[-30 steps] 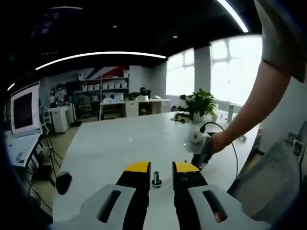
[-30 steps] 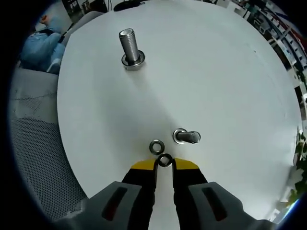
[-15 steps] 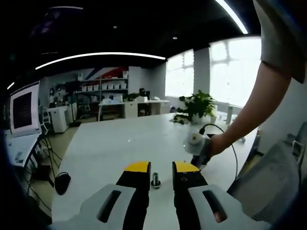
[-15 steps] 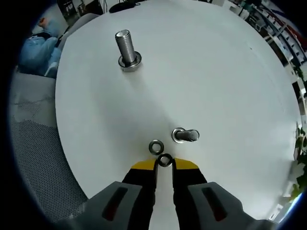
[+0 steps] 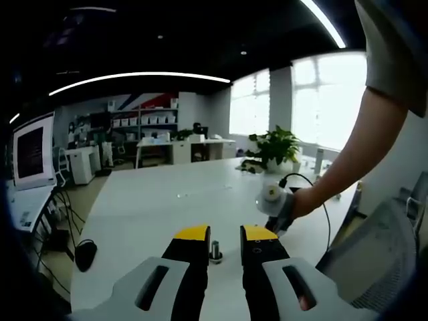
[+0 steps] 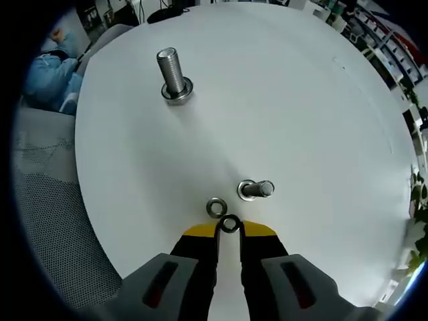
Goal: Place the washer onto the threaded stud by aligning its center hole with the stud, sliding it down to the base, and recovering from edge contact or off-axis alignment until the washer reaches the visible bottom stop.
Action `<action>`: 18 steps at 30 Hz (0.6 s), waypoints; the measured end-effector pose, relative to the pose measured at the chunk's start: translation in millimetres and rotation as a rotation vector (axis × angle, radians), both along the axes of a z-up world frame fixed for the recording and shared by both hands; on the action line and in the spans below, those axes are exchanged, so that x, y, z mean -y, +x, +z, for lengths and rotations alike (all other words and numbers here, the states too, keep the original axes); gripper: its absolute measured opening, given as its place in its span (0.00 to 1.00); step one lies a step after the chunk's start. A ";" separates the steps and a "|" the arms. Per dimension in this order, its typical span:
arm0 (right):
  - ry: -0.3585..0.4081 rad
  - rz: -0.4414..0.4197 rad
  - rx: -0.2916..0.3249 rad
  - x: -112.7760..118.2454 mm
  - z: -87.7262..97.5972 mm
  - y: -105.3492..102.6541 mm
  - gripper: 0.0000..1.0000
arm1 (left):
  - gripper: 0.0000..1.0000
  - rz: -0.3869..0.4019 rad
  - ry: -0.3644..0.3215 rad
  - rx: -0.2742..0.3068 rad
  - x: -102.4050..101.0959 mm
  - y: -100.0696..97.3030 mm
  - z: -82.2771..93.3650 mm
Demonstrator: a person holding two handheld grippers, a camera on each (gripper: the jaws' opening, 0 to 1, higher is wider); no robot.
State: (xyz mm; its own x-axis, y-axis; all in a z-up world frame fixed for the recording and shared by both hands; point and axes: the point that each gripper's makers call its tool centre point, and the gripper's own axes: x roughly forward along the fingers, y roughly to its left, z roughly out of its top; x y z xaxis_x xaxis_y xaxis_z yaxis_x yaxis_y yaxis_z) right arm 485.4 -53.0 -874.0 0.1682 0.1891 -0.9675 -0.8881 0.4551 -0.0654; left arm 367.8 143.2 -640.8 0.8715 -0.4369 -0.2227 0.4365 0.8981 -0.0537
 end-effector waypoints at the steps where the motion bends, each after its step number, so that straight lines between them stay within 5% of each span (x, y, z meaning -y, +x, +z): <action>1: 0.003 -0.002 0.001 -0.3 0.7 -0.7 0.13 | 0.16 0.000 0.001 0.002 0.0 -0.2 0.4; 18: 0.106 -0.034 0.083 -12.6 58.5 10.1 0.13 | 0.16 -0.005 -0.016 0.006 1.6 0.1 2.3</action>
